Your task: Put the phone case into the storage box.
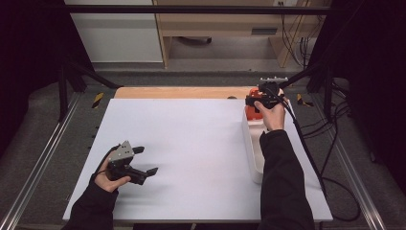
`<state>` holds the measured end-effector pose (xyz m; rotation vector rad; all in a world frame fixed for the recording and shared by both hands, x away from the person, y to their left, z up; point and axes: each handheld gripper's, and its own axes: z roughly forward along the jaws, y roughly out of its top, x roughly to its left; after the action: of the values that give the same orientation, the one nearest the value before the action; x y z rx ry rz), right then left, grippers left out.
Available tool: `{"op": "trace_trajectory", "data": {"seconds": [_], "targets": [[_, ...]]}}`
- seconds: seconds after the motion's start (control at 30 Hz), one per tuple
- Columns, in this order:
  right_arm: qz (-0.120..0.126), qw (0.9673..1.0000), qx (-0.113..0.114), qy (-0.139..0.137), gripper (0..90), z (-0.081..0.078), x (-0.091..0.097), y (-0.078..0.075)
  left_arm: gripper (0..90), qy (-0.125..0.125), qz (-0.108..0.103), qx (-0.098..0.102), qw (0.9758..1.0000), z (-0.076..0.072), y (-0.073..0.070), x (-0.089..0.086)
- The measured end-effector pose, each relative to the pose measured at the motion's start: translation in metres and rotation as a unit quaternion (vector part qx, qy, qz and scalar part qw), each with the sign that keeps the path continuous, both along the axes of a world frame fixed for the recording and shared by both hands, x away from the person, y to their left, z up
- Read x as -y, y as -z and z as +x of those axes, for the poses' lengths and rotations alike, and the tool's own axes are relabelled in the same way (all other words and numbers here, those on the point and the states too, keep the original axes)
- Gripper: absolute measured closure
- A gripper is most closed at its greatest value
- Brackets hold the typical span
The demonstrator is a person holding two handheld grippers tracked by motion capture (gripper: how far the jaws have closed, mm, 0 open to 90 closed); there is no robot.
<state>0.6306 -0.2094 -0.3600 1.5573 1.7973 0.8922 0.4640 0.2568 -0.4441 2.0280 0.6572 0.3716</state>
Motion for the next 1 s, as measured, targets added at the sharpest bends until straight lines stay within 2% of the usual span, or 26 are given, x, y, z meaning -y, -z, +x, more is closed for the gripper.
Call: {"op": "trace_trajectory", "data": {"seconds": [0.17, 0.57, 1.0], "targets": [[0.008, 0.9999, -0.004, 0.006, 15.7, 0.002, 0.002, 0.007, 2.4, 0.000, 0.000, 0.000, 1.0000, 0.000, 0.000, 0.000], [0.003, 0.9998, -0.014, 0.014, 15.6, 0.006, 0.002, 0.021, 2.4, 0.001, 0.001, 0.001, 1.0000, 0.000, 0.000, 0.000], [0.000, 0.9998, -0.015, 0.014, 15.6, 0.008, -0.001, 0.028, 2.4, 0.001, 0.002, 0.000, 1.0000, 0.000, 0.001, 0.000]]}}
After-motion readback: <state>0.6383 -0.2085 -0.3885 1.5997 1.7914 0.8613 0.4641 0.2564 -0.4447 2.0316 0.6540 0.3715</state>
